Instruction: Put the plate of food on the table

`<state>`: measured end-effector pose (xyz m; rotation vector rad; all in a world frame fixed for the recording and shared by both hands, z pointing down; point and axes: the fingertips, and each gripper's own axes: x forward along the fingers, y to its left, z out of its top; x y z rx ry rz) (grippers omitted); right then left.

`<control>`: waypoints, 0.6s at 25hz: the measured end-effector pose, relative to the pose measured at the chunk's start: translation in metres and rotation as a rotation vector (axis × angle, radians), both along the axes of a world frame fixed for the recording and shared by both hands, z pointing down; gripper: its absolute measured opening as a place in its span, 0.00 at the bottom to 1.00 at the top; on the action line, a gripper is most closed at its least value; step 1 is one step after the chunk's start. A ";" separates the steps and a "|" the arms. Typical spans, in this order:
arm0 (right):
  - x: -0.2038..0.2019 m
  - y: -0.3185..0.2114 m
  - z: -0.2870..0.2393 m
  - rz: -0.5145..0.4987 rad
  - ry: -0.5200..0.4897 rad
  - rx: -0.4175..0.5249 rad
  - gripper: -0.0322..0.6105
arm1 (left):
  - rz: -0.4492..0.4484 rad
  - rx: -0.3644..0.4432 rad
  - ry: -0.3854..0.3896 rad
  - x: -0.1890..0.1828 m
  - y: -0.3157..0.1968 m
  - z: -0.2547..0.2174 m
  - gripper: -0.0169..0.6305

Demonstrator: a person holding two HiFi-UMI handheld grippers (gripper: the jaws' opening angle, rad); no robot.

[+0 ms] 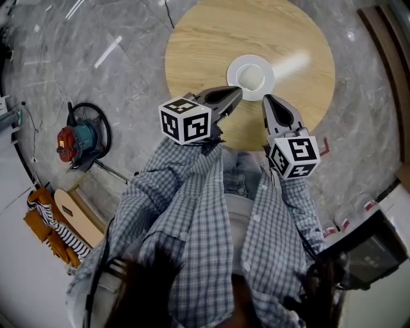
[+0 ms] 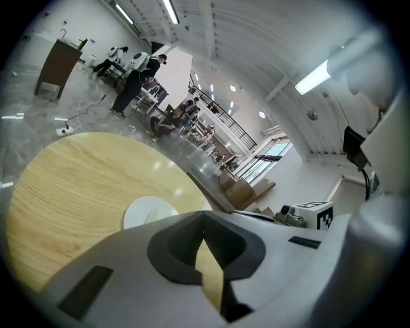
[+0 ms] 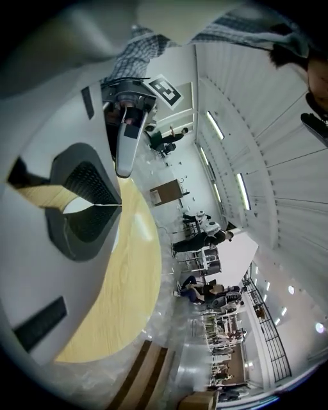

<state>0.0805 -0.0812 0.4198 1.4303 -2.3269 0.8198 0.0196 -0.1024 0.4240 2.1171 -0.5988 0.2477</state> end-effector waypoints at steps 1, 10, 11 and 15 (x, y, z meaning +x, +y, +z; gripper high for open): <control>0.002 0.003 -0.005 0.008 -0.004 0.004 0.07 | 0.003 0.014 -0.004 0.000 0.002 -0.007 0.04; 0.007 0.007 -0.041 0.043 -0.048 0.066 0.07 | 0.016 0.133 -0.012 -0.006 0.007 -0.051 0.04; 0.006 0.007 -0.045 0.042 -0.050 0.075 0.07 | 0.016 0.145 -0.014 -0.007 0.008 -0.054 0.04; 0.006 0.002 -0.055 0.045 -0.058 0.107 0.07 | 0.021 0.210 -0.035 -0.007 0.006 -0.064 0.04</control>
